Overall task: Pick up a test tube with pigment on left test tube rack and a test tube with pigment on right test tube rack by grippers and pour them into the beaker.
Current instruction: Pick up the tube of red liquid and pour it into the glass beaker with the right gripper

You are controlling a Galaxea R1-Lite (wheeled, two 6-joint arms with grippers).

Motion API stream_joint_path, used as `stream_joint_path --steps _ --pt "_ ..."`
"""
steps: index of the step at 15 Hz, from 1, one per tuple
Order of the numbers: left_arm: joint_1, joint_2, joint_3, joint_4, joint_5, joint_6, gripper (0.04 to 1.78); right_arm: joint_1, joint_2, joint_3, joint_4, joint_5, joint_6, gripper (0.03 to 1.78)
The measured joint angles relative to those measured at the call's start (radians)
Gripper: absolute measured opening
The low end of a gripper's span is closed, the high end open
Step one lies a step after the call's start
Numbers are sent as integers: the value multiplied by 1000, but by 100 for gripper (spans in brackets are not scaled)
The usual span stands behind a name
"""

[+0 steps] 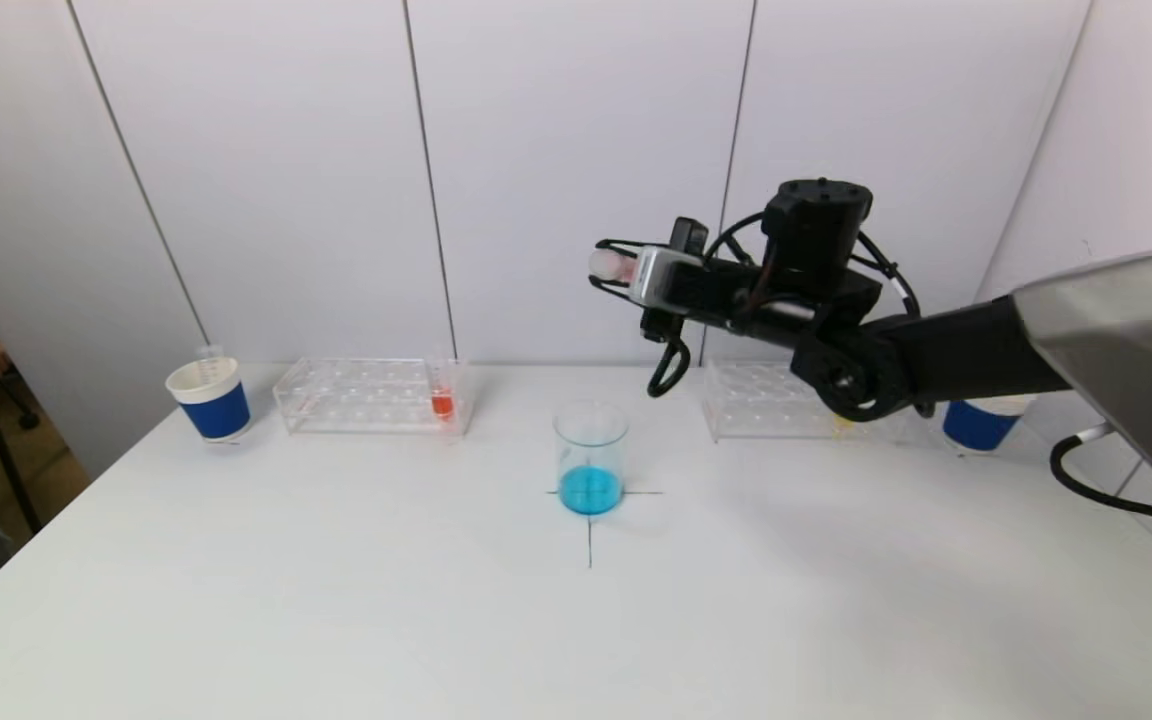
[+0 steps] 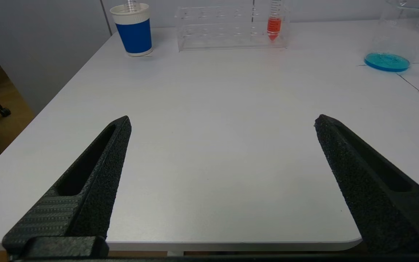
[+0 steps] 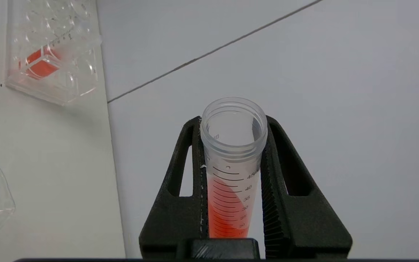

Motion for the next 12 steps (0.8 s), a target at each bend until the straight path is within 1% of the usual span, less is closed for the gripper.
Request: stream_joint_path --steps 3,6,9,10,12 --pt "0 0 0 0 0 0 176 -1 24 52 -85 9 -53 47" --pt "0 0 0 0 0 0 176 -5 42 103 -139 31 -111 47" --pt "0 0 0 0 0 0 176 -5 52 151 -156 55 -150 47" --pt "0 0 0 0 0 0 176 -6 53 163 -155 63 -175 47" --pt "0 0 0 0 0 0 176 -8 55 176 -148 66 -211 47"
